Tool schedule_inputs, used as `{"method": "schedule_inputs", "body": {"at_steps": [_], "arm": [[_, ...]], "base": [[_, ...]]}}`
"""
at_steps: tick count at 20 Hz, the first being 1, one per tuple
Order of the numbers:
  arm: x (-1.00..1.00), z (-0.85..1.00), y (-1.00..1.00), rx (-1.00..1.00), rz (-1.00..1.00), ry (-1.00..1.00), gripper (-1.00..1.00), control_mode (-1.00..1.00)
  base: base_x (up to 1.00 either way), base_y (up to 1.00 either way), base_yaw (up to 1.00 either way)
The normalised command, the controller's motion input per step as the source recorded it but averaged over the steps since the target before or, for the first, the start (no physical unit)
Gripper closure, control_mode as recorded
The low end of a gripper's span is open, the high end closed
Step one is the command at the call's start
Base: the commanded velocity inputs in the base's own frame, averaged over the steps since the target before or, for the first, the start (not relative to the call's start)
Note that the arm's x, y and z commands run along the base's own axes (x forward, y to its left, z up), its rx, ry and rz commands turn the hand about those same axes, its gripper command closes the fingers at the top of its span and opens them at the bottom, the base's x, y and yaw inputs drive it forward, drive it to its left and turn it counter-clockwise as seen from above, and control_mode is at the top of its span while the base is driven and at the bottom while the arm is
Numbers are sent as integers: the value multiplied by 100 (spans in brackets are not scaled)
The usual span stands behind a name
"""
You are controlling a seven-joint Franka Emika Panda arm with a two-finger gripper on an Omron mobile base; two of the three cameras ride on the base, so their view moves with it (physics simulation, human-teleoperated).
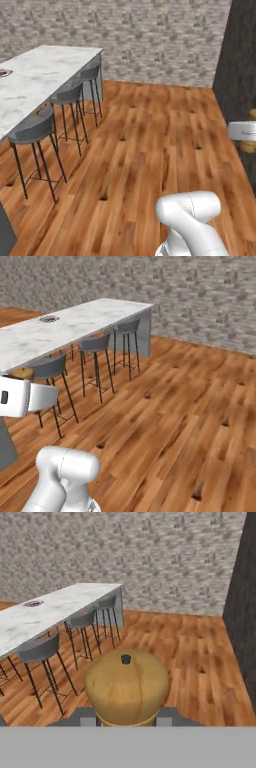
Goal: Retrieve the shaker from the cabinet and place it next the steak on a plate on the dining table.
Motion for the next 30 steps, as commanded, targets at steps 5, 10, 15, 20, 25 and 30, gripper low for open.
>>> {"method": "schedule_inputs", "body": {"at_steps": [5,10,15,20,25,30], "arm": [[0,0,0,0,0,0,100,100],[0,0,0,0,0,0,100,100],[0,0,0,0,0,0,100,100],[0,0,0,0,0,0,100,100],[0,0,0,0,0,0,100,100],[0,0,0,0,0,0,100,100]], "base": [[100,-71,24],[100,-69,24],[100,-68,25],[100,-67,25],[100,-67,25],[100,-75,26]]}}
